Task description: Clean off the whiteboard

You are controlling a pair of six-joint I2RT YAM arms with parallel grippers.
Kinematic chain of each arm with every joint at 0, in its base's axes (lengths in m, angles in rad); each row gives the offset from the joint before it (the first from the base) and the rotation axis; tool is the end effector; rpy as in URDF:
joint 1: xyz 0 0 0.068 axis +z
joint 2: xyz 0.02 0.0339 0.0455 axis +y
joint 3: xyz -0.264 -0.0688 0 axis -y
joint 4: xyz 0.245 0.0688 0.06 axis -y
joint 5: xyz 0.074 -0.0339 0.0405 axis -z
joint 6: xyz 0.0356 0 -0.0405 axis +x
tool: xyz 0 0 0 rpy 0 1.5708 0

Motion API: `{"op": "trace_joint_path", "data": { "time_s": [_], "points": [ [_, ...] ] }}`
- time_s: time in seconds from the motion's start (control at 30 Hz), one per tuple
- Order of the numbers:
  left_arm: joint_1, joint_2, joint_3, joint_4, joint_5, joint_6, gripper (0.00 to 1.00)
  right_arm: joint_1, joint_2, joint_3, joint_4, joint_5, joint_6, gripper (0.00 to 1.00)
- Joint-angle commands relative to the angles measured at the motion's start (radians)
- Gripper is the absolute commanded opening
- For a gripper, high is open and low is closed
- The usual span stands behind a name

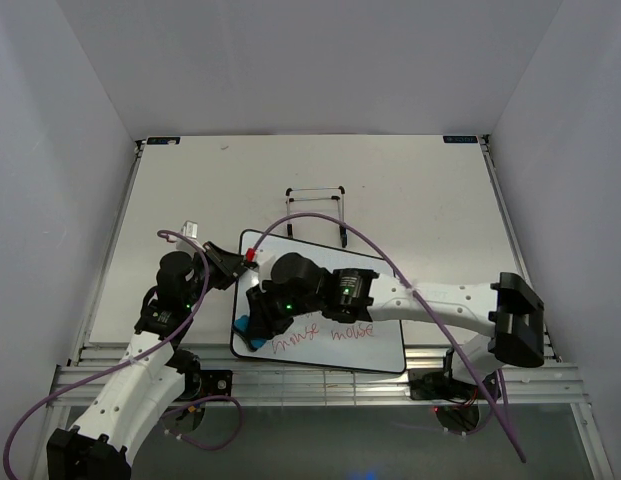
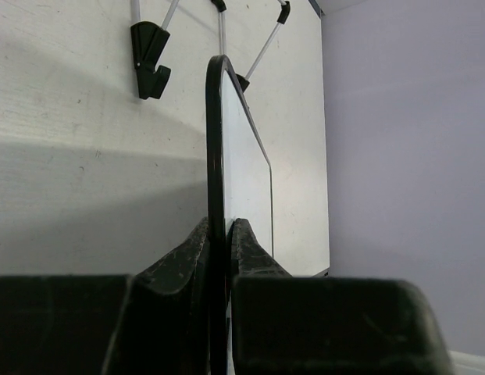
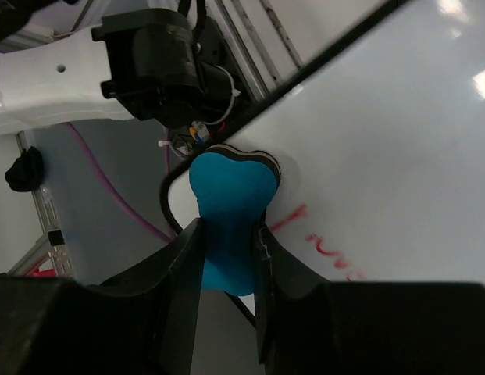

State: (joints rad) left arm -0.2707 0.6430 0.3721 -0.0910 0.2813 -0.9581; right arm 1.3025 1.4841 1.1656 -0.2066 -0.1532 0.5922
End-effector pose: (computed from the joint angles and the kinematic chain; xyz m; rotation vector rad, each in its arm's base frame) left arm 0.1535 -0.0529 0.2257 -0.5063 2.0146 -1.0623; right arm 0.0857 0.3322 0.3020 -0.9217 2.1839 1.2142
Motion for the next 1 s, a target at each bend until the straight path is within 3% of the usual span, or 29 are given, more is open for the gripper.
{"op": "trace_joint_path", "data": {
  "time_s": [0.0, 0.27, 0.43, 0.77, 0.97],
  "points": [
    [-0.007, -0.008, -0.013, -0.053, -0.018, 0.11, 0.0, 0.03, 0.089, 0.118, -0.023, 0.047, -0.017, 0.08],
    [-0.007, -0.014, -0.013, -0.058, -0.016, 0.11, 0.0, 0.029, 0.081, 0.063, -0.114, 0.299, -0.031, 0.08],
    [-0.007, -0.011, 0.005, -0.065, -0.013, 0.114, 0.0, 0.005, -0.019, -0.154, -0.117, 0.38, 0.007, 0.08],
    [-0.007, -0.009, 0.027, -0.084, -0.016, 0.117, 0.0, -0.166, -0.33, -0.555, -0.185, 0.422, 0.072, 0.08],
    [-0.009, -0.002, 0.031, -0.079, -0.01, 0.114, 0.0, -0.27, -0.456, -0.624, -0.197, 0.374, 0.011, 0.08]
  ]
}}
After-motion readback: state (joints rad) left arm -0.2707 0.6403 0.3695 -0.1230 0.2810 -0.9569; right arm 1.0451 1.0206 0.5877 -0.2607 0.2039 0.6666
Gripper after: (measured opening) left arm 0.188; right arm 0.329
